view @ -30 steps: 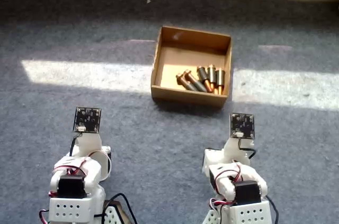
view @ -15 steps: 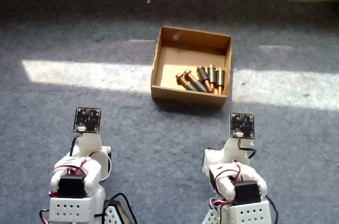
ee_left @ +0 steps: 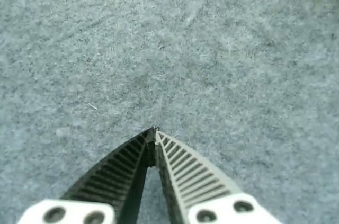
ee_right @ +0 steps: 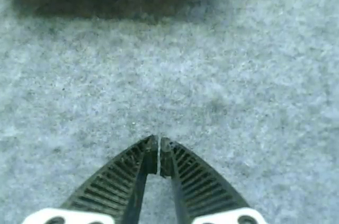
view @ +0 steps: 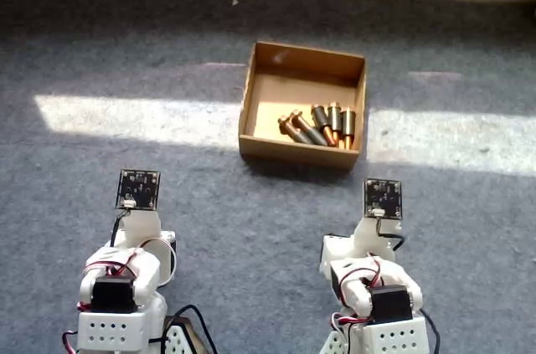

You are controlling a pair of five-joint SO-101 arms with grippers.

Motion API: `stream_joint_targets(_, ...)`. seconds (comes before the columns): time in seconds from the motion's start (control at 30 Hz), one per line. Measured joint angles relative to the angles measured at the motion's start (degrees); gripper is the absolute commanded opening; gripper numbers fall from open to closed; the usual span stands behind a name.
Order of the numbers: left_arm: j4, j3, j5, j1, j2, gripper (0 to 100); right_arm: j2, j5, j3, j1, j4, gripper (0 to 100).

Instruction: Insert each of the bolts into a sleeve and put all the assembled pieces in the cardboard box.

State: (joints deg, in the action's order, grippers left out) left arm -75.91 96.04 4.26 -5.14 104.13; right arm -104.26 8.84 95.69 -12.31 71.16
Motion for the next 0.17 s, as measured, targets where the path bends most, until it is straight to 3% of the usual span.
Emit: stream_joint_targets(0.17,0.0,0.0,0.0,0.0,0.0,1,0.0,0.0,0.0,0.0,0.0,0.6)
